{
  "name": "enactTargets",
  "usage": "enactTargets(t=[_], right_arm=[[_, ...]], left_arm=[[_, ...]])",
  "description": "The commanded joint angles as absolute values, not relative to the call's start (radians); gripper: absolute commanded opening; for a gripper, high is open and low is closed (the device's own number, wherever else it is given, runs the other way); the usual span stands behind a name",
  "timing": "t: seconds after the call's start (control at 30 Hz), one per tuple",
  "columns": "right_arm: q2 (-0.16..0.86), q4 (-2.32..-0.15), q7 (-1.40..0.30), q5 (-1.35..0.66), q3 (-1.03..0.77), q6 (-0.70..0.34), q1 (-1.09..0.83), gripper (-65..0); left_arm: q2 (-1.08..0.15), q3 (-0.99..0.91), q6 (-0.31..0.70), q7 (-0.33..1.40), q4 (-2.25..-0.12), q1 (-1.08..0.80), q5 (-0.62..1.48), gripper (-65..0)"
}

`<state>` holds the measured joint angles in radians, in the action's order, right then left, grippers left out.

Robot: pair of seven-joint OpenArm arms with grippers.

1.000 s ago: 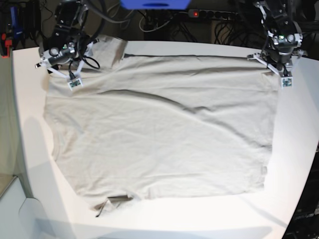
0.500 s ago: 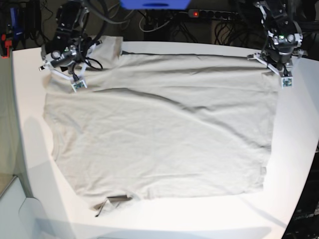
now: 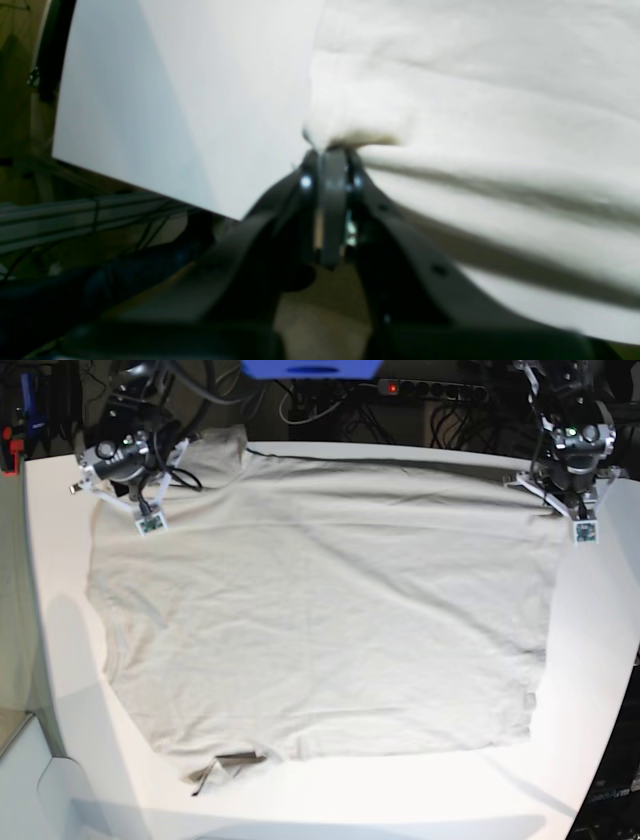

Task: Layout the t-shirt on the table in an organized manner, then fold the t-shirt properly
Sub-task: 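Lift the shoulder edges with both grippers and pull them taut, then fold the shoulder edge over toward the hem with both grippers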

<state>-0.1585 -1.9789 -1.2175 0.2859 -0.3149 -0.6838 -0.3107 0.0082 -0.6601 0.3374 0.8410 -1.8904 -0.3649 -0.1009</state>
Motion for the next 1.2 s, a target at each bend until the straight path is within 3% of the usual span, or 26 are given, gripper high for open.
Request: enactTargets(t=[0.0,0.2,1.17], right_arm=[[-0.157,-2.012,-1.213,0.265,-0.315,-0.698,-0.309,-65.0],[-0.157,-2.023,-1.205,0.177,-0.318,-0.698,-0.302,-65.0],[-0.071,-2.014,-1.211,0.182,-0.315,-0.698,-0.039,-65.0]], left_arm=[[-0.001,-0.667,0.334,0.826,-1.908,-0.366,-0.102,-64.6],[-0.001,-0.667,0.334,0.825,-1.908,-0.338,-0.102,-64.6],[-0.022,-0.661,0.325,0.878,-1.880,-0.125,-0.111,-64.6]])
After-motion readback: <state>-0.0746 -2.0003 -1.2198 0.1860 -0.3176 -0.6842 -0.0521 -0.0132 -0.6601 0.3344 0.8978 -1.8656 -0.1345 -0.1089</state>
